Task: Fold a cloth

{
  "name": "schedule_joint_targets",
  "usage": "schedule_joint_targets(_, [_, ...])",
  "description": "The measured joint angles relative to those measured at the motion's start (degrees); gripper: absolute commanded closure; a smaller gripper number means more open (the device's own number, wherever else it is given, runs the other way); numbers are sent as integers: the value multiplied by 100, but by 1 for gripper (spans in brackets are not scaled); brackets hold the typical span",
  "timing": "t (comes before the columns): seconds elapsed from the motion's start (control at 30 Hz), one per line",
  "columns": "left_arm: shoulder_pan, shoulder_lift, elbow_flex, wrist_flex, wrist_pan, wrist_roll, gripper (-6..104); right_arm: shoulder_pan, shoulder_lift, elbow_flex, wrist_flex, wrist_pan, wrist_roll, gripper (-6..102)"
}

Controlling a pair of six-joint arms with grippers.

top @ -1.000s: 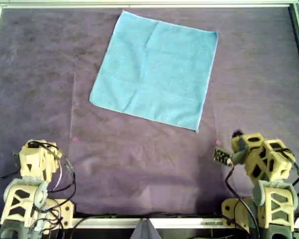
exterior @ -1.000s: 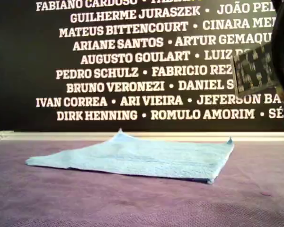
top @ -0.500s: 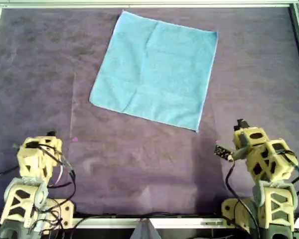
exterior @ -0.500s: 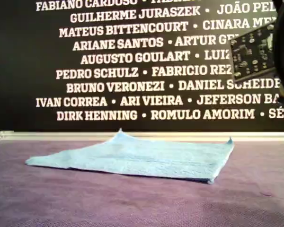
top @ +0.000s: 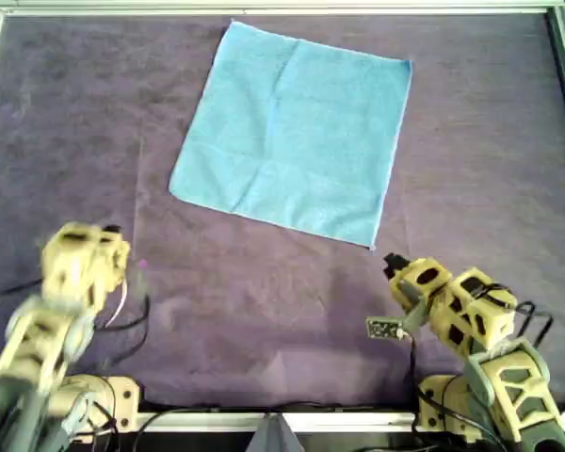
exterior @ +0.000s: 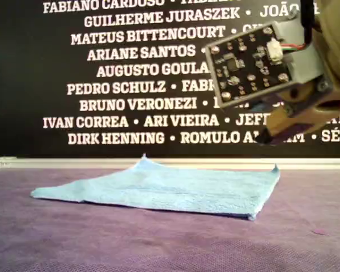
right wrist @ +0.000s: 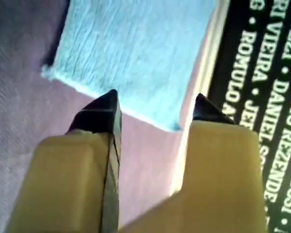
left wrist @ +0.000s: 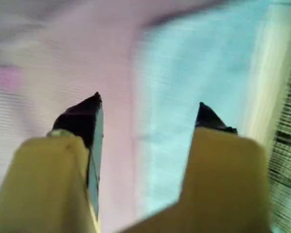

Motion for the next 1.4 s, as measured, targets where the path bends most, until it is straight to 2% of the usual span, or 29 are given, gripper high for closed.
schedule_joint_targets(0.17, [0,-1503,-1178,0,0,70,29,-26,-976,-114,-88,0,0,34])
schedule_joint_targets(0.33, [0,-1846,-1740,0,0,79,29,-26,-3032,-958,-149,-35,-70,33])
schedule_joint_targets(0.57, [0,-2391,-2074,0,0,79,29,-26,-5238,-2628,-176,-53,-44,33])
schedule_joint_targets(0.97, [0,-3296,-2865,0,0,79,29,-26,-6662,-3489,-193,-53,-44,33])
schedule_joint_targets(1.1, [0,-3401,-2997,0,0,79,29,-26,-7066,-3700,-527,-53,-44,33])
schedule_joint_targets(1.4, [-422,-3612,-3006,0,0,79,29,-26,-7857,-3788,-1266,-53,-44,33])
